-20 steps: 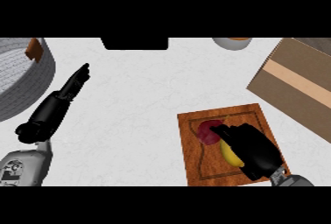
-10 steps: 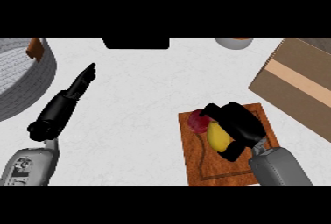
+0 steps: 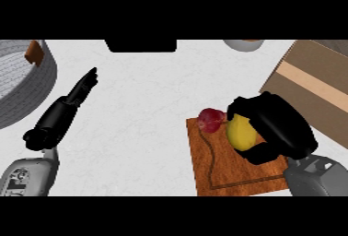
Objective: Pick the lemon from the cutting board and place it in the cardboard box
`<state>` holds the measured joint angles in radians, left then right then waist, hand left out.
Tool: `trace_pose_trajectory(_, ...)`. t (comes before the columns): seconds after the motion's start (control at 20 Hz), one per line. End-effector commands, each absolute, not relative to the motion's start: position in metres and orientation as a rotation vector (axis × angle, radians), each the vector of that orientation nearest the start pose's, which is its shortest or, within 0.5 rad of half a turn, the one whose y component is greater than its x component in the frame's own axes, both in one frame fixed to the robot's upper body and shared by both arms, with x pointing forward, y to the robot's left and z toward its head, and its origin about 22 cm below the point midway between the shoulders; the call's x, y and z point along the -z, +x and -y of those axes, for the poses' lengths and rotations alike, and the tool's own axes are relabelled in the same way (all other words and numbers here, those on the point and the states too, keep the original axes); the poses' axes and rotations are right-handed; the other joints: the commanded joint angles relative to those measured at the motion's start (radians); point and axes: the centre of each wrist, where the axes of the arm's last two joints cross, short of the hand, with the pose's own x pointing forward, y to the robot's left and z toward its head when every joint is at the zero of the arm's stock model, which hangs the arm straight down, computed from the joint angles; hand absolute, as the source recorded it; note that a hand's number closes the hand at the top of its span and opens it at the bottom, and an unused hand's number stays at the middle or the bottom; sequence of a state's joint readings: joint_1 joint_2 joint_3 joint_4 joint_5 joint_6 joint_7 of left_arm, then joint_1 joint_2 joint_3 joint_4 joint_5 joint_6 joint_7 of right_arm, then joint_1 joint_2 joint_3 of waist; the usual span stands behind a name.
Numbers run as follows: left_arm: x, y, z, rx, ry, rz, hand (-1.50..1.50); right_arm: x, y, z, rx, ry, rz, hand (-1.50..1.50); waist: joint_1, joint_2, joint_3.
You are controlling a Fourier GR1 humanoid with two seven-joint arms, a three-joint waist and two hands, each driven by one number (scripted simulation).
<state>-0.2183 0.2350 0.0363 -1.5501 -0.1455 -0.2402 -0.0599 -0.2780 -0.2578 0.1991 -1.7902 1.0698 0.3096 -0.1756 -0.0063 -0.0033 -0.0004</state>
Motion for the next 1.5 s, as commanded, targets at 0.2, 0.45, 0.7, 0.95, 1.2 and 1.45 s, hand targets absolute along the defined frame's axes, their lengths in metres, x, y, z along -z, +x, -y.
trace_pose_trajectory(0.2, -0.054, 0.282, -0.277, 0.520, 0.105, 1.733, 0.00, -0.181, 0.271, 0.234, -0.925, -0.927, 1.805, 1.50, -0.003, -0.002, 0.000)
trace_pose_trajectory(0.45, -0.056, 0.280, -0.260, 0.534, 0.099, 1.738, 0.00, -0.209, 0.296, 0.267, -0.726, -1.033, 1.696, 1.50, 0.010, 0.003, 0.000)
trace_pose_trajectory(0.7, -0.067, 0.288, -0.252, 0.534, 0.096, 1.755, 0.00, -0.209, 0.322, 0.321, -0.650, -1.094, 1.642, 1.50, 0.013, 0.005, 0.001)
trace_pose_trajectory(0.95, -0.065, 0.282, -0.276, 0.534, 0.071, 1.751, 0.00, -0.227, 0.350, 0.362, -0.730, -1.219, 1.530, 1.50, 0.027, 0.008, 0.001)
trace_pose_trajectory(1.2, -0.067, 0.296, -0.254, 0.544, 0.091, 1.768, 0.00, -0.212, 0.361, 0.406, -0.880, -1.071, 1.269, 1.50, 0.027, 0.015, 0.001)
trace_pose_trajectory(1.45, -0.066, 0.294, -0.258, 0.545, 0.086, 1.760, 0.00, -0.186, 0.359, 0.456, -0.942, -0.970, 1.167, 1.50, 0.034, 0.018, 0.002)
